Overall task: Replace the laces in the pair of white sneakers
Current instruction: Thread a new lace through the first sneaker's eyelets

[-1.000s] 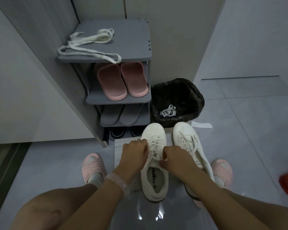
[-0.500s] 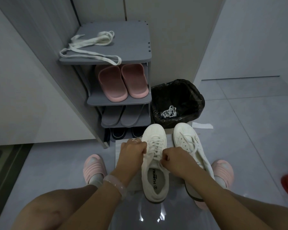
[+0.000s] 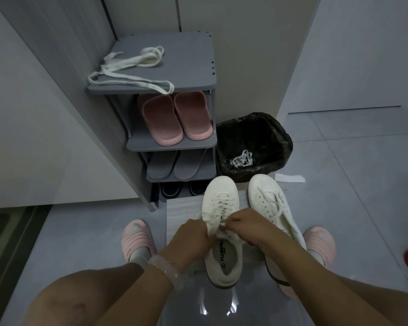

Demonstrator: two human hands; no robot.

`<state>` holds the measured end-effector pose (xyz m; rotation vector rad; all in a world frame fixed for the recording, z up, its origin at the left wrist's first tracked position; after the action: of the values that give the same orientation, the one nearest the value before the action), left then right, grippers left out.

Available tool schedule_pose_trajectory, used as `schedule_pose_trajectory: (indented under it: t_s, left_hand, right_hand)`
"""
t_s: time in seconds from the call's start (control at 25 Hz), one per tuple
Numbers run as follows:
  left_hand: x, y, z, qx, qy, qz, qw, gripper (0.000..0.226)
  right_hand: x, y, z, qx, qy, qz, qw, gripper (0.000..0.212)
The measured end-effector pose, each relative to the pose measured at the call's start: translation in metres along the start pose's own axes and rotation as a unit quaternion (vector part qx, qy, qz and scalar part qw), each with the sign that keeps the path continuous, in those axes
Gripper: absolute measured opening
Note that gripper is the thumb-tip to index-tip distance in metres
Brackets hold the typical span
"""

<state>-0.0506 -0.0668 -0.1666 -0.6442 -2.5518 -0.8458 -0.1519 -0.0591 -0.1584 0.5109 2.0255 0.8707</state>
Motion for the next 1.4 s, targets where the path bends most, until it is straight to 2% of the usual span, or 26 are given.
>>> schedule_pose_trajectory:
  t_s: [0.08,0.24,0.4,0.48,0.56,0.68,0.76,0.88,0.96,1.04,1.08,1.12,1.16,1.24,1.32,1.4]
  left_hand:
    - [-0.012,-0.004,0.004,0.004,0.042,-0.021,0.999,0.037]
    - [-0.021,-0.006,0.009,-0.001,0.082,-0.043,0.996,0.037]
    - [-0.024,-0.007,0.012,-0.01,0.087,-0.052,0.995,0.037]
    - [-0.022,-0.007,0.01,-0.012,0.047,-0.041,0.998,0.038]
    - [-0.012,-0.008,-0.005,0.045,0.002,-0.008,0.999,0.025]
    - [0.009,-0.014,-0.029,0.155,0.057,0.086,0.982,0.037]
    - [0.025,-0.015,-0.034,0.162,0.115,0.151,0.968,0.017]
    - [0.03,-0.018,-0.024,0.109,0.146,0.161,0.97,0.016]
    - [0.026,-0.019,-0.027,0.117,0.178,0.135,0.968,0.01]
    - [0.031,-0.019,-0.027,0.096,0.211,0.131,0.964,0.016]
    - [0.038,-0.02,-0.025,0.068,0.18,0.145,0.971,0.017]
    - [0.046,-0.023,-0.017,0.028,0.128,0.163,0.978,0.028]
    - [0.054,-0.025,-0.004,-0.023,0.066,0.177,0.982,0.042]
    - [0.064,-0.024,0.022,-0.122,-0.062,0.173,0.975,0.053]
    - [0.066,-0.027,0.04,-0.152,-0.15,0.163,0.963,0.058]
    - [0.07,-0.028,0.043,-0.13,-0.174,0.163,0.963,0.055]
  right_hand:
    - [0.001,0.001,-0.02,0.039,-0.012,0.012,0.999,0.018]
    - [0.014,0.01,-0.085,0.229,-0.039,0.039,0.972,0.02]
    - [0.02,0.013,-0.09,0.272,-0.085,0.035,0.958,0.023]
    - [0.013,0.013,-0.089,0.26,-0.075,0.014,0.963,0.022]
    - [0.002,0.013,-0.081,0.209,-0.084,-0.023,0.974,0.02]
    - [-0.017,0.02,-0.066,0.14,-0.16,-0.105,0.971,0.028]
    - [-0.024,0.026,-0.069,0.136,-0.211,-0.147,0.957,0.03]
    - [-0.02,0.032,-0.095,0.203,-0.222,-0.148,0.942,0.03]
    - [-0.018,0.037,-0.106,0.236,-0.142,-0.141,0.951,0.028]
    - [-0.019,0.037,-0.101,0.196,-0.006,-0.14,0.97,0.025]
    - [-0.016,0.035,-0.095,0.163,0.059,-0.13,0.976,0.024]
    - [-0.009,0.033,-0.092,0.139,0.108,-0.113,0.978,0.024]
    - [-0.002,0.031,-0.091,0.127,0.139,-0.095,0.977,0.023]
    - [0.01,0.027,-0.091,0.129,0.175,-0.072,0.973,0.022]
    - [0.016,0.024,-0.086,0.122,0.183,-0.068,0.973,0.022]
    - [0.017,0.022,-0.079,0.105,0.172,-0.068,0.977,0.024]
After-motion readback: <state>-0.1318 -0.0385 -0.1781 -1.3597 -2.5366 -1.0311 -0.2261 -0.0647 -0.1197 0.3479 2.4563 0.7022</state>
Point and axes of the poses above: each hand's wrist, its own y-axis away from the middle knuckle, its own z-axis out of the palm, x = y × z, the point moved 9 cm from there along -y, towards the middle knuckle, and after that the axes turned 9 degrees about z, right-handed, at the moved point
